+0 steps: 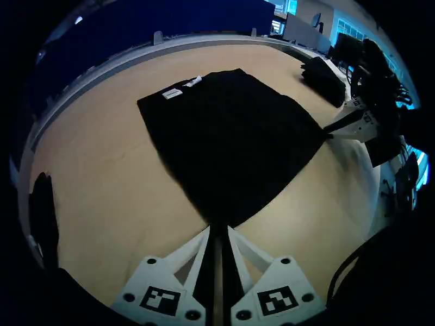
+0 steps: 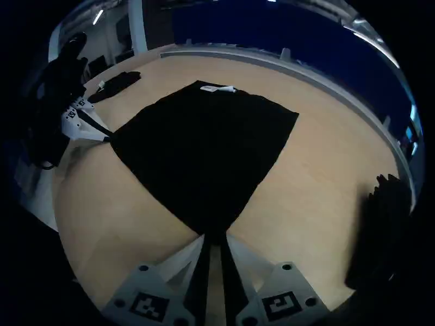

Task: Fold towel

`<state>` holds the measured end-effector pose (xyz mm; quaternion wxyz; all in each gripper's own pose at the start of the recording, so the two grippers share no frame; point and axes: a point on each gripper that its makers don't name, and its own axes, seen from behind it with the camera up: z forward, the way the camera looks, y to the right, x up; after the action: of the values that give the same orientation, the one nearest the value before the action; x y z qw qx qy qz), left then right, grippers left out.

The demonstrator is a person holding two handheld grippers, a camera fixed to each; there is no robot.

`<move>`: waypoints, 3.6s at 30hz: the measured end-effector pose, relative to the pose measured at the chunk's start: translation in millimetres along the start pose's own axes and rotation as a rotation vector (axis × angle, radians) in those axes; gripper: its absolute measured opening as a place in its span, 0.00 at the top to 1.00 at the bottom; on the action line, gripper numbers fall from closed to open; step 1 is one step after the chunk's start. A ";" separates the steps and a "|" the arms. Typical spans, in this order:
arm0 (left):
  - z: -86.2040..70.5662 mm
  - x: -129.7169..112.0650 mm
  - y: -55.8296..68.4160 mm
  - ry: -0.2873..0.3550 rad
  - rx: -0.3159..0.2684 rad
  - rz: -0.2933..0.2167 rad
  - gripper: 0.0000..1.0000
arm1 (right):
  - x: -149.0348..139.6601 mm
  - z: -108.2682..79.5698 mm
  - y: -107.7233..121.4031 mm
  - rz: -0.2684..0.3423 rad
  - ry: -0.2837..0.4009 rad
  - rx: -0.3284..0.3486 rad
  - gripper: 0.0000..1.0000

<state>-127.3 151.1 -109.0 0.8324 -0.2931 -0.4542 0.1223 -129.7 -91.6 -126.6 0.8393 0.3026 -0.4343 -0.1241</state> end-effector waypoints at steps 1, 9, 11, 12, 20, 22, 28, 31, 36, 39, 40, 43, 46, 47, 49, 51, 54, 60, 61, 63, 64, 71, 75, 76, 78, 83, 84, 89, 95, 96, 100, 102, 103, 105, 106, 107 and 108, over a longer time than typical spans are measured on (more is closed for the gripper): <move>-0.4 0.2 0.6 0.000 -0.001 -0.005 0.93 | 0.7 -0.6 0.6 -0.001 0.002 -0.002 0.88; -9.2 2.3 3.4 0.003 -0.006 -0.062 0.93 | 8.4 -9.2 3.4 -0.001 0.019 -0.003 0.88; -13.6 4.2 3.4 0.007 -0.005 -0.072 0.93 | 11.6 -12.8 2.9 0.001 0.026 -0.001 0.88; -16.1 5.3 3.3 0.010 -0.005 -0.077 0.93 | 13.4 -14.9 2.5 0.002 0.030 0.000 0.88; -41.6 16.7 4.6 0.032 0.001 -0.103 0.93 | 35.3 -41.8 -4.6 -0.005 0.075 0.003 0.88; -49.4 19.5 4.8 0.037 0.003 -0.106 0.93 | 41.3 -50.4 -7.4 -0.007 0.085 0.005 0.88; -72.9 26.8 9.0 0.045 -0.004 -0.126 0.93 | 53.3 -74.9 -16.3 -0.015 0.100 0.013 0.88; -84.0 29.0 11.9 0.047 -0.013 -0.139 0.93 | 55.9 -85.9 -21.5 -0.017 0.102 0.018 0.88; -100.9 29.8 14.8 0.048 -0.019 -0.150 0.93 | 55.8 -102.8 -32.5 -0.015 0.097 0.036 0.88; -109.8 28.2 19.4 0.044 -0.025 -0.150 0.93 | 54.6 -112.0 -37.6 -0.010 0.095 0.044 0.88; -112.6 27.8 21.1 0.044 -0.028 -0.150 0.93 | 54.2 -114.8 -38.8 -0.007 0.095 0.046 0.88; -120.3 26.9 26.0 0.043 -0.034 -0.149 0.93 | 53.1 -123.2 -42.3 0.002 0.093 0.053 0.88; -124.9 26.6 29.0 0.043 -0.038 -0.150 0.93 | 52.0 -129.2 -43.8 0.009 0.090 0.058 0.88; -125.2 26.5 29.5 0.043 -0.039 -0.152 0.93 | 51.6 -130.0 -43.6 0.010 0.089 0.059 0.88; -125.3 27.4 29.9 0.044 -0.040 -0.155 0.93 | 51.3 -130.6 -42.5 0.012 0.087 0.058 0.88; -124.7 29.2 29.7 0.046 -0.040 -0.160 0.93 | 51.6 -129.8 -40.5 0.014 0.086 0.055 0.88; -123.2 33.9 26.7 0.053 -0.036 -0.165 0.93 | 55.3 -127.0 -36.5 0.015 0.088 0.049 0.88; -116.3 50.0 14.9 0.081 -0.016 -0.173 0.94 | 67.3 -117.9 -24.8 0.009 0.093 0.034 0.88; -114.5 53.1 12.4 0.086 -0.013 -0.174 0.93 | 69.8 -115.4 -22.0 0.008 0.094 0.030 0.88; -110.7 59.6 7.0 0.096 -0.005 -0.178 0.93 | 75.0 -109.9 -16.0 0.006 0.095 0.021 0.88; -108.2 62.5 4.3 0.100 -0.002 -0.178 0.93 | 77.4 -106.7 -12.8 0.006 0.095 0.016 0.88; -88.1 81.7 -13.4 0.119 0.016 -0.184 0.93 | 93.4 -80.5 10.6 0.020 0.094 -0.008 0.88; -75.0 89.3 -20.4 0.122 0.019 -0.194 0.93 | 98.2 -64.4 23.6 0.039 0.087 -0.022 0.88; -72.1 90.3 -21.6 0.123 0.020 -0.195 0.94 | 98.4 -61.1 25.9 0.044 0.085 -0.023 0.88; -65.7 92.3 -24.1 0.124 0.023 -0.196 0.93 | 98.7 -54.1 30.7 0.054 0.080 -0.026 0.88; -49.3 90.7 -27.9 0.106 0.026 -0.194 0.94 | 95.0 -38.0 39.0 0.088 0.064 -0.030 0.88; -45.7 89.9 -28.5 0.101 0.027 -0.193 0.93 | 93.7 -34.9 40.5 0.095 0.061 -0.031 0.88; -31.3 87.8 -31.1 0.089 0.026 -0.188 0.93 | 87.9 -23.4 44.4 0.114 0.045 -0.035 0.88; -16.0 88.0 -38.4 0.080 0.026 -0.188 0.94 | 85.0 -9.1 48.8 0.130 0.030 -0.043 0.88; -13.6 87.9 -39.7 0.077 0.025 -0.189 0.94 | 85.1 -6.6 49.5 0.134 0.028 -0.044 0.88; -4.5 88.4 -42.0 0.070 0.011 -0.201 0.94 | 84.6 2.9 52.3 0.147 0.020 -0.051 0.88; 0.5 89.4 -44.6 0.075 0.007 -0.213 0.94 | 84.4 8.0 53.9 0.153 0.018 -0.054 0.88; 2.5 89.9 -46.5 0.078 0.009 -0.218 0.94 | 84.6 9.9 54.8 0.155 0.018 -0.057 0.88; 6.6 90.9 -50.6 0.084 0.012 -0.231 0.94 | 84.9 13.9 56.8 0.160 0.017 -0.064 0.88; 8.5 90.6 -52.2 0.083 0.015 -0.234 0.94 | 85.4 15.5 58.1 0.163 0.017 -0.068 0.88; 10.4 90.3 -53.8 0.082 0.017 -0.238 0.94 | 85.8 17.2 59.4 0.166 0.017 -0.071 0.88; 12.5 90.0 -55.5 0.081 0.020 -0.242 0.94 | 86.3 19.0 60.8 0.169 0.016 -0.076 0.88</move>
<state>-90.9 153.8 -8.9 0.8617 -0.2327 -0.4507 0.0137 -97.2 -92.1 -24.4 0.8611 0.2340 -0.4464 -0.0666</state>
